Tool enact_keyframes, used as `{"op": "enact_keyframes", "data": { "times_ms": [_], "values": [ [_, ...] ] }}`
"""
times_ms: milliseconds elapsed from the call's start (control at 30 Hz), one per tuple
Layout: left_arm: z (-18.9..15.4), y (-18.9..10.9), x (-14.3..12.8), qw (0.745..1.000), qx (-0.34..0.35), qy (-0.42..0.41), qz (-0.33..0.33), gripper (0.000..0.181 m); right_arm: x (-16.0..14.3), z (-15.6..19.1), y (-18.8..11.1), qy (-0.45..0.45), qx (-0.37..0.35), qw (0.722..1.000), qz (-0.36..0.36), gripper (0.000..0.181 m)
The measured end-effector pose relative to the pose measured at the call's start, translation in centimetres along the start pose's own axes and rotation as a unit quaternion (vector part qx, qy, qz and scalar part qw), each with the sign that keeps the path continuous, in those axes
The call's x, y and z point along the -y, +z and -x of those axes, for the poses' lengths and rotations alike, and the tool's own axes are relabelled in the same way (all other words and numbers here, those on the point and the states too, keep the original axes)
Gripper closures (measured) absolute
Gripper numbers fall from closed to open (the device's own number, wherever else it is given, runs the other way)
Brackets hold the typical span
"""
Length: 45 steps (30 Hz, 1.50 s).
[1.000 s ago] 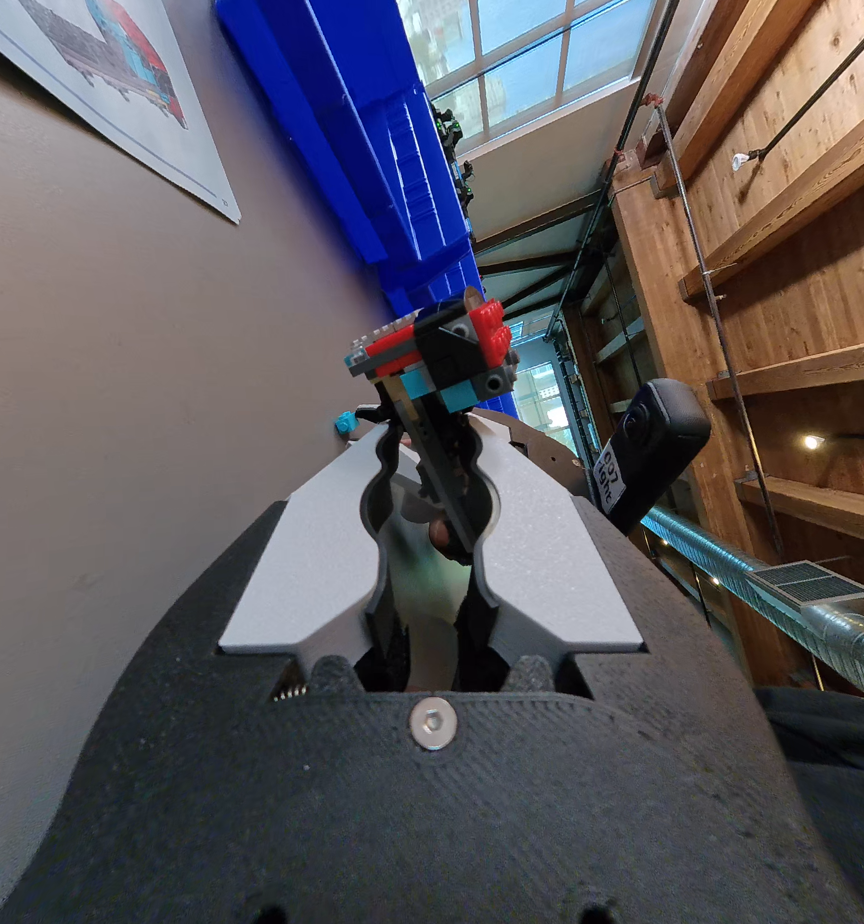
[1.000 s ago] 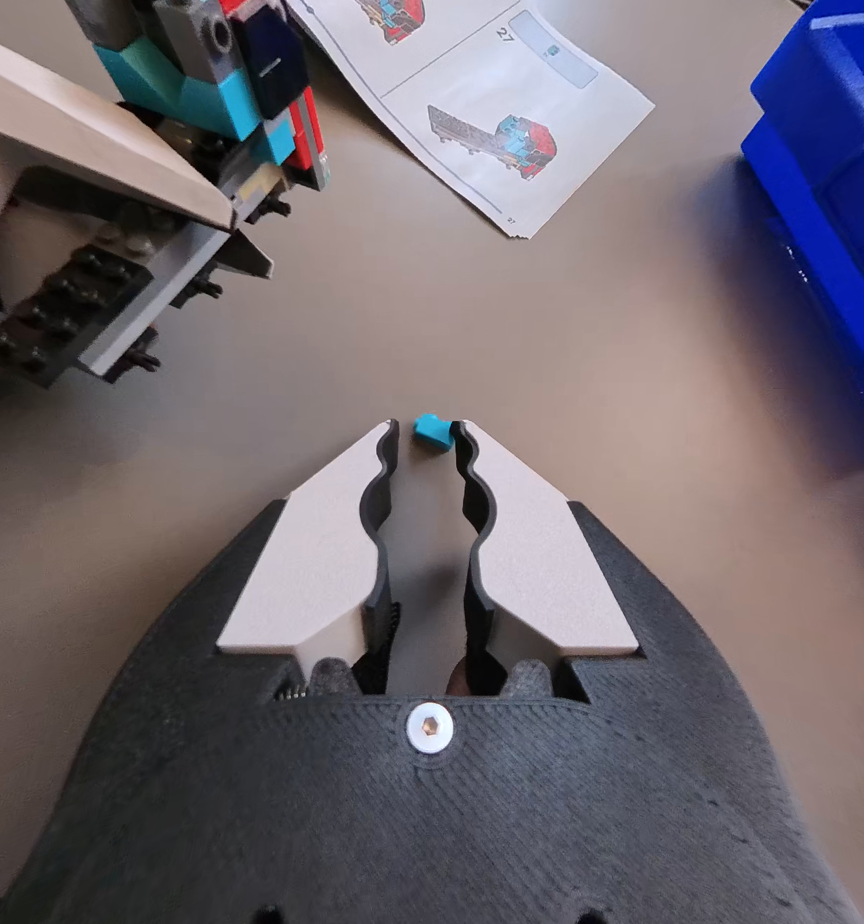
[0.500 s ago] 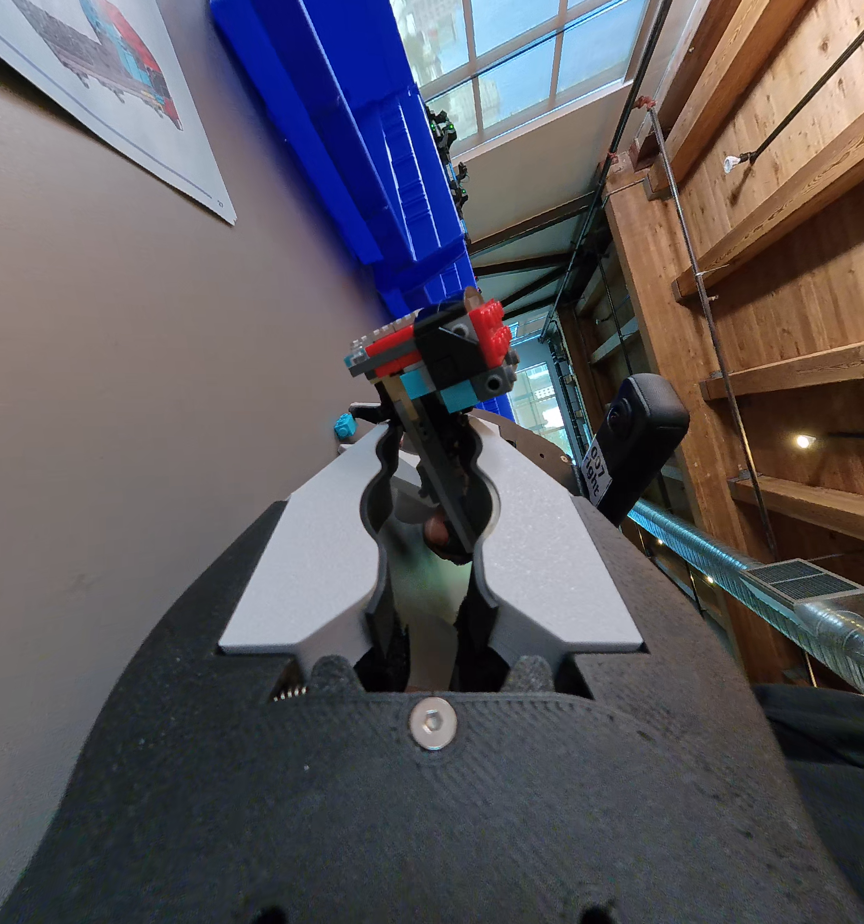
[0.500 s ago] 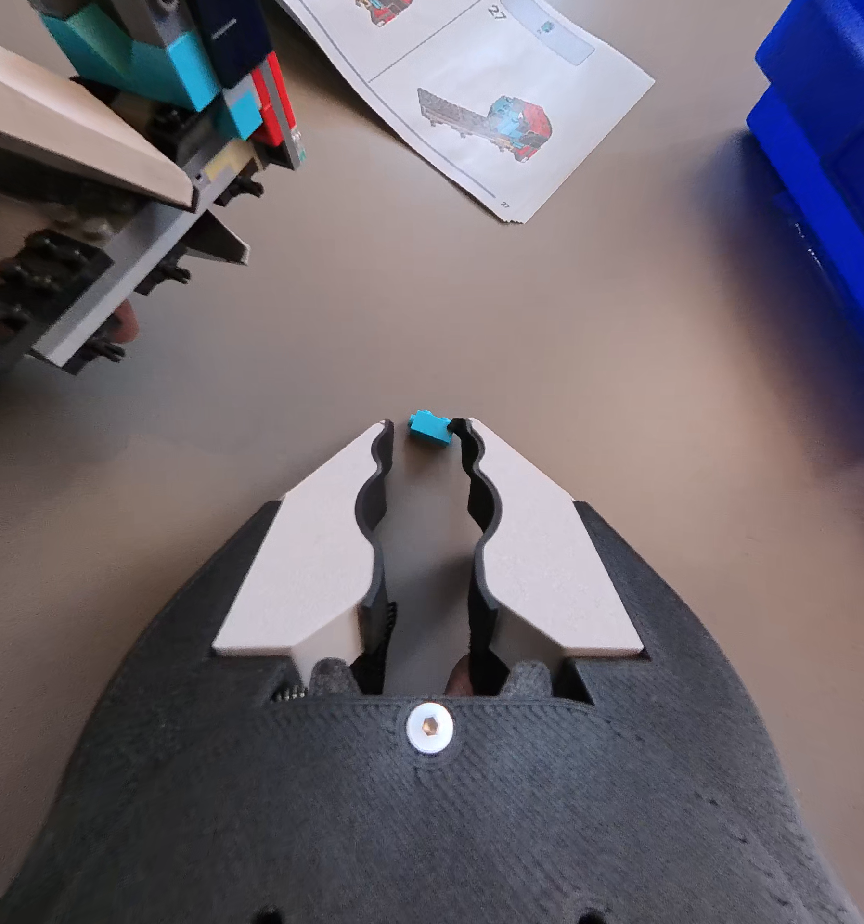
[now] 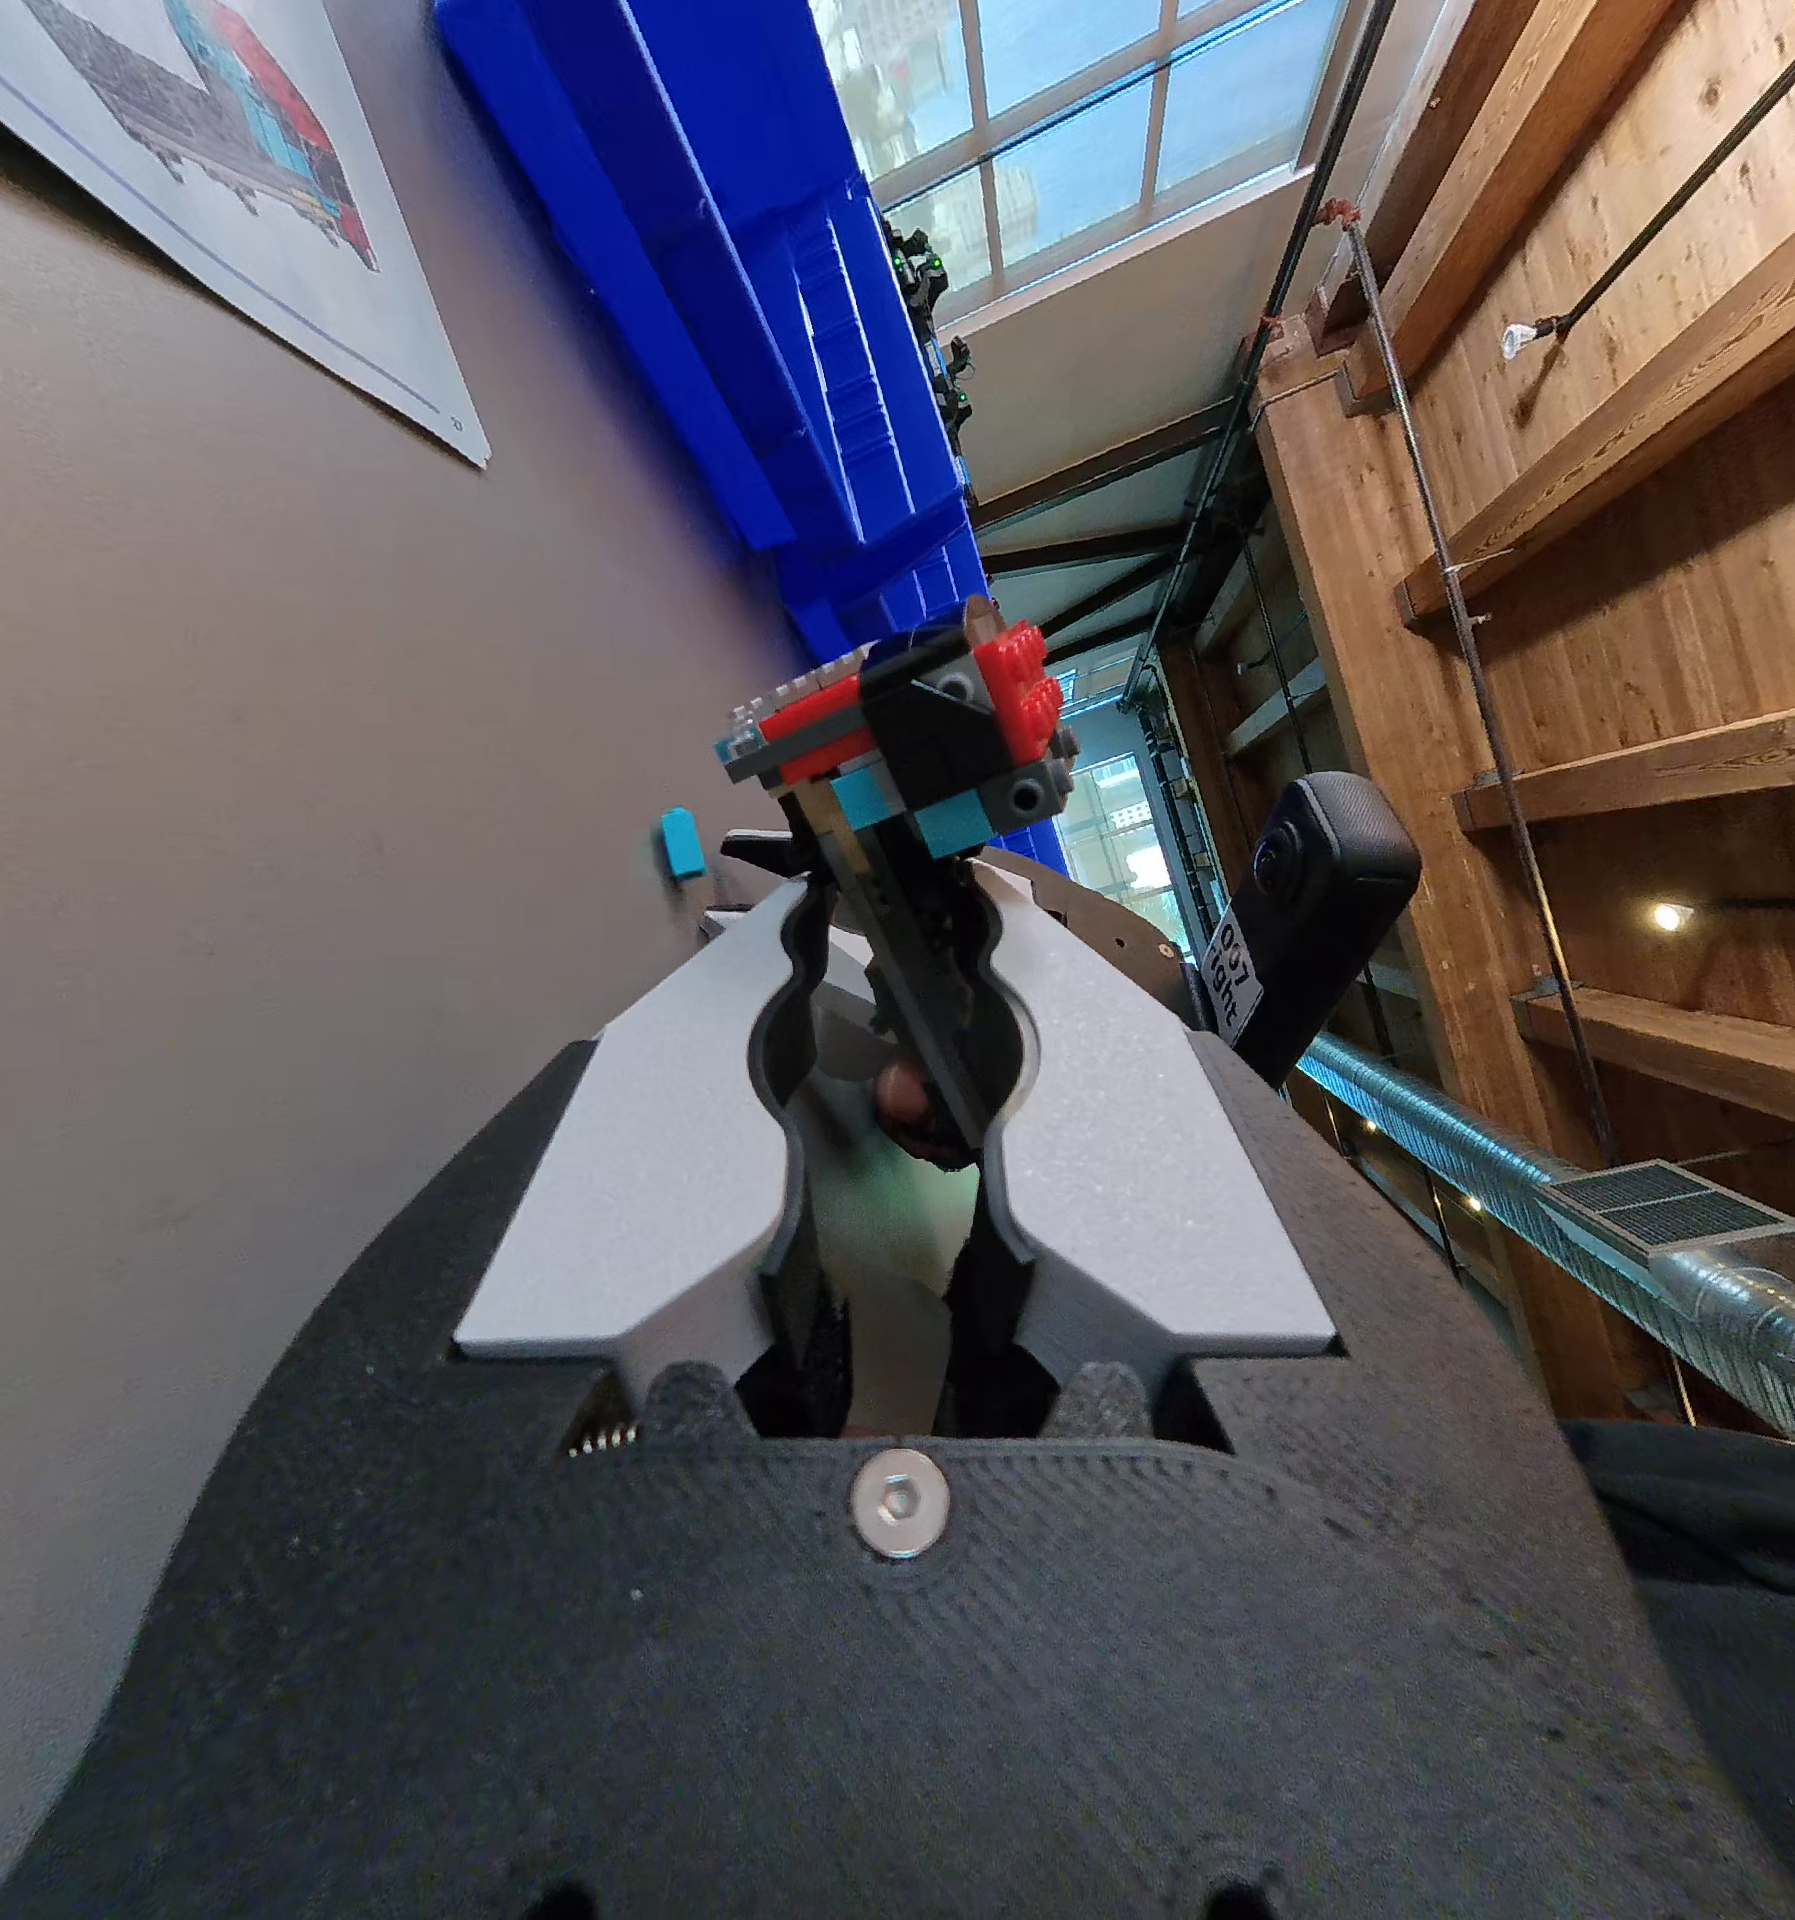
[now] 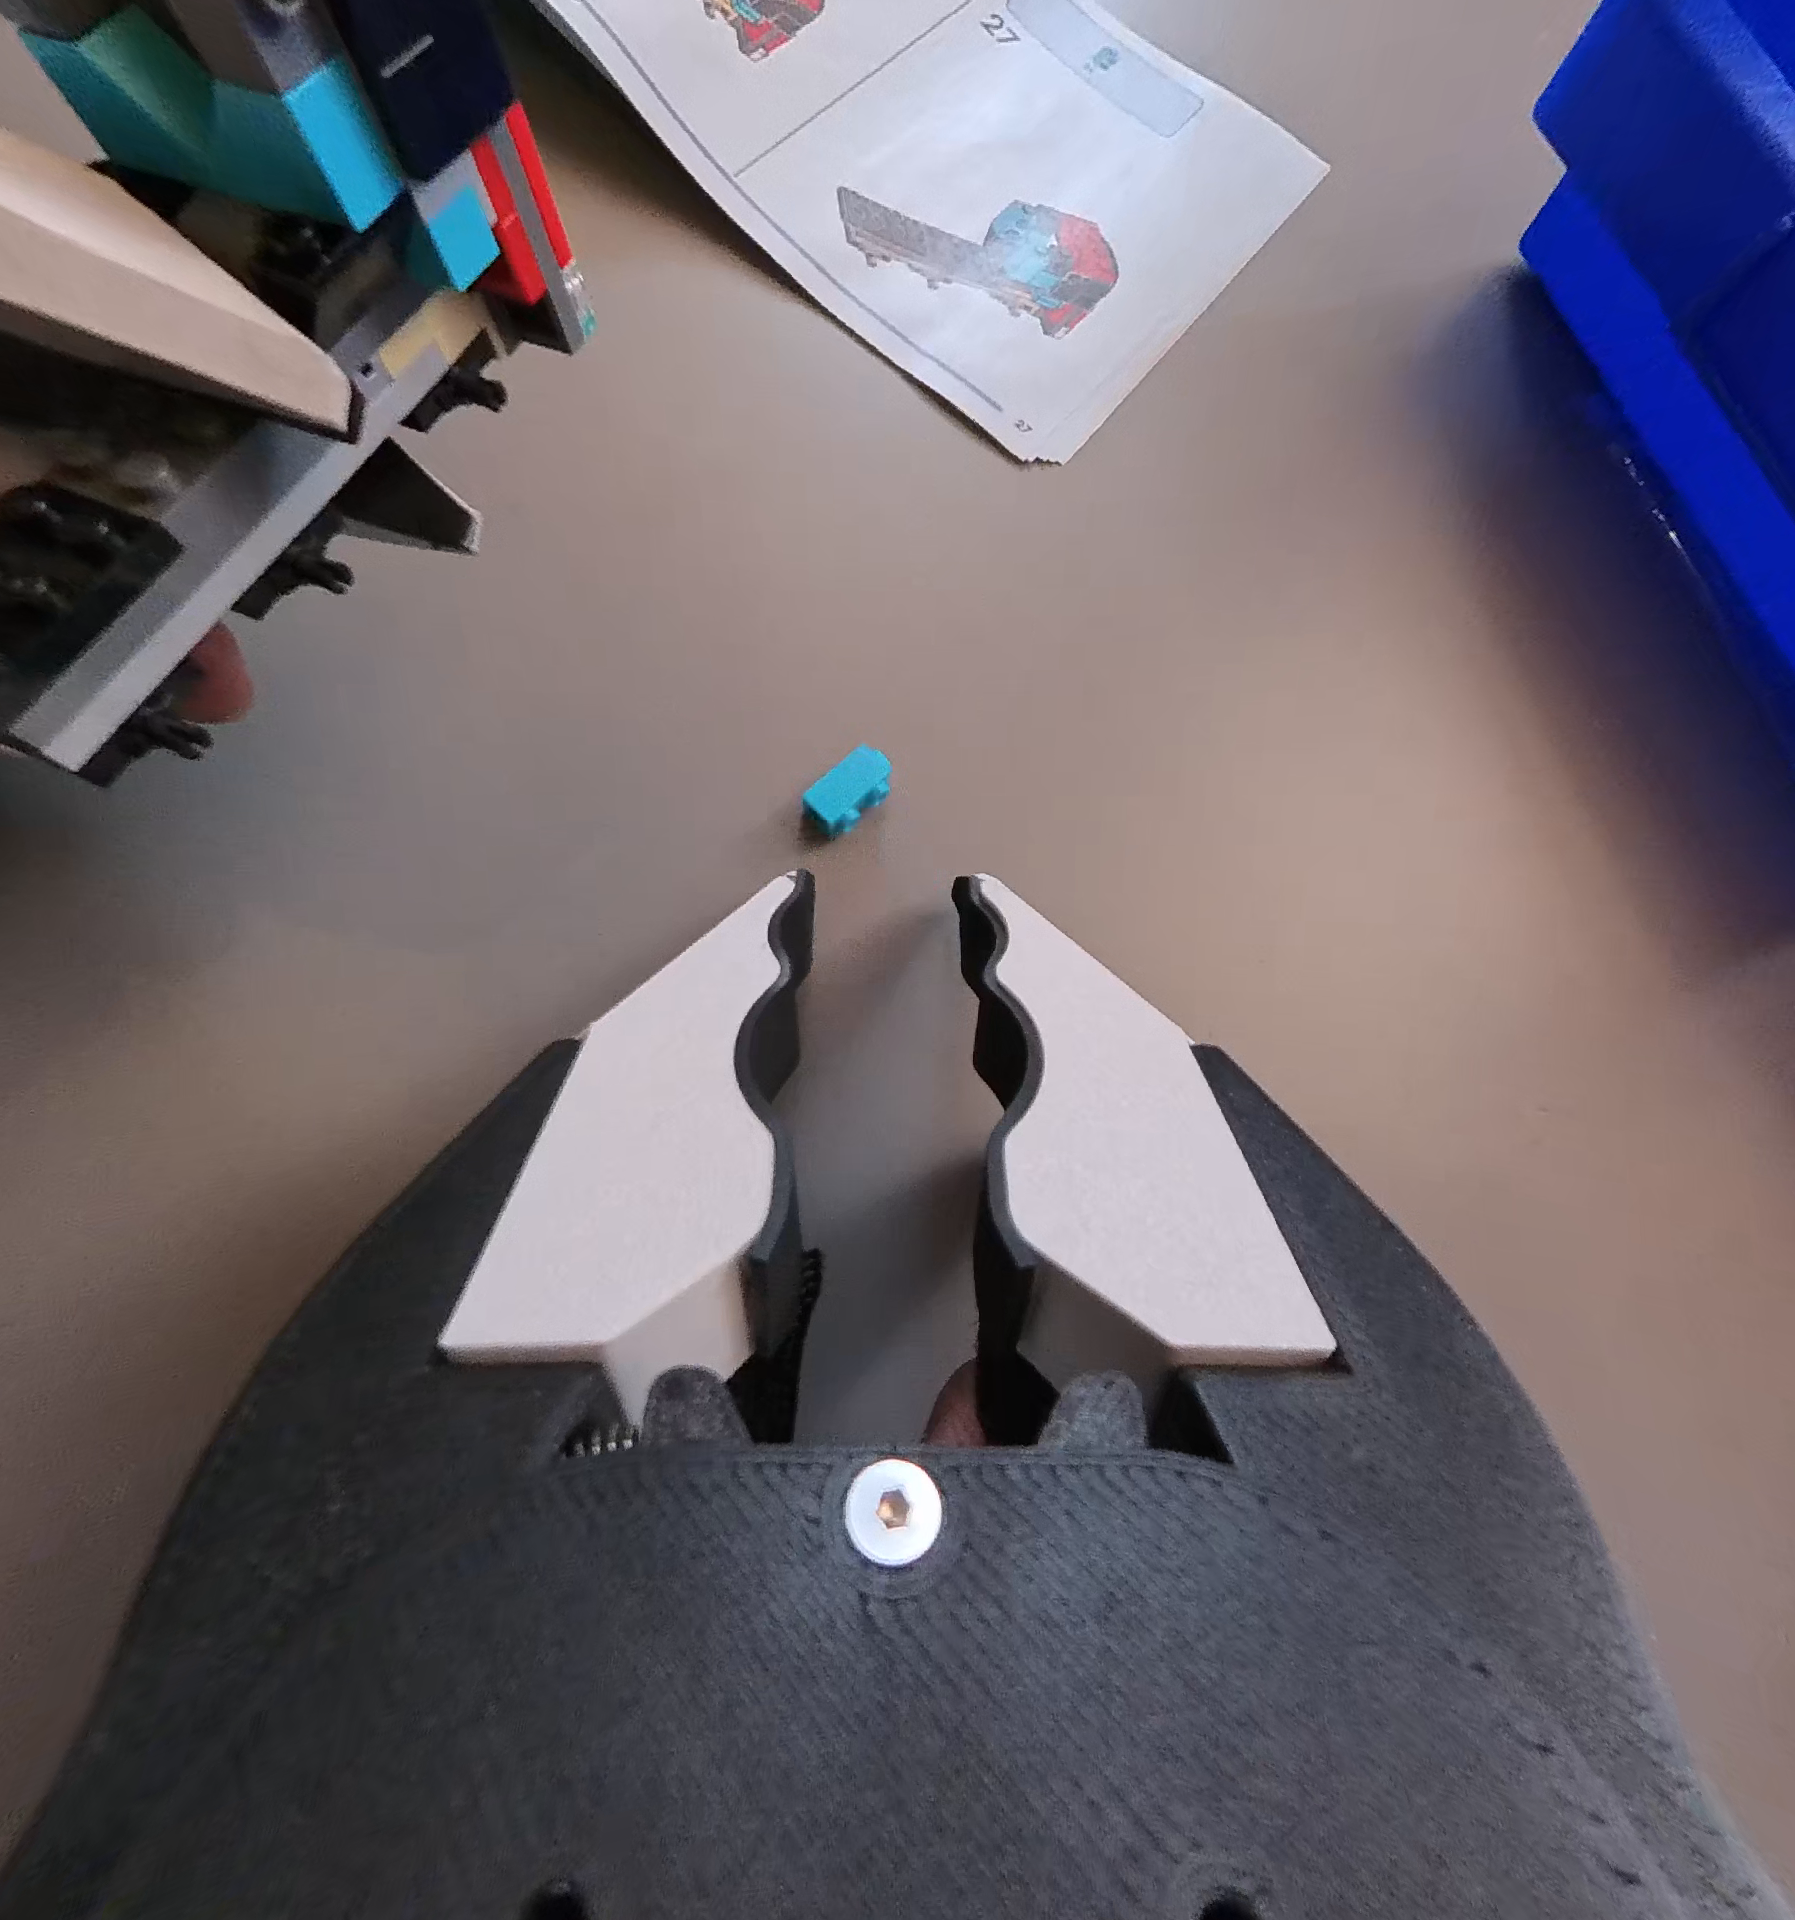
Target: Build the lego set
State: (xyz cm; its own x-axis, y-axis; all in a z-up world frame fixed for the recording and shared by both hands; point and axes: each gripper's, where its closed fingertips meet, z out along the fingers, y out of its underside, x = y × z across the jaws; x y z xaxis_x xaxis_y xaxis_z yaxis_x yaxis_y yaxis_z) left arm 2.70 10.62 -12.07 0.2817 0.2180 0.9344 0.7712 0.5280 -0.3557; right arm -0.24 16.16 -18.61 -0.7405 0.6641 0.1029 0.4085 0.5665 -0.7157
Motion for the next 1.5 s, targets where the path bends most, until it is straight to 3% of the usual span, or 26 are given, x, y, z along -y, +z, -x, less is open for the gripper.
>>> {"op": "enact_keyframes", "data": {
  "times_ms": [500,967,1067,1167,1333,1500],
  "values": [
    [0.0,-0.1,0.1,1.0,-0.002,-0.001,-0.002,0.157,1.7,0.1,0.7,0.006,0.046,0.999,-0.01,0.152],
    [0.0,-0.1,0.1,1.0,-0.003,-0.003,-0.002,0.157,1.8,0.9,1.0,-0.007,0.042,0.999,-0.008,0.152],
    [-0.1,-0.1,0.1,1.0,-0.003,-0.003,-0.002,0.157,1.5,0.7,1.3,-0.03,0.025,0.999,0.002,0.159],
    [-0.1,-0.2,0.1,1.0,-0.004,-0.003,-0.004,0.157,1.0,-0.6,1.0,-0.07,-0.009,0.997,0.008,0.168],
    [-0.1,-0.2,0.1,1.0,-0.005,-0.003,-0.003,0.157,-0.2,-5.2,-0.7,-0.092,-0.094,0.991,0.026,0.165],
    [-0.1,-0.1,0.1,1.0,-0.004,-0.002,-0.002,0.157,-0.9,-7.3,-3.5,-0.043,-0.088,0.995,0.013,0.163]
  ]
}}
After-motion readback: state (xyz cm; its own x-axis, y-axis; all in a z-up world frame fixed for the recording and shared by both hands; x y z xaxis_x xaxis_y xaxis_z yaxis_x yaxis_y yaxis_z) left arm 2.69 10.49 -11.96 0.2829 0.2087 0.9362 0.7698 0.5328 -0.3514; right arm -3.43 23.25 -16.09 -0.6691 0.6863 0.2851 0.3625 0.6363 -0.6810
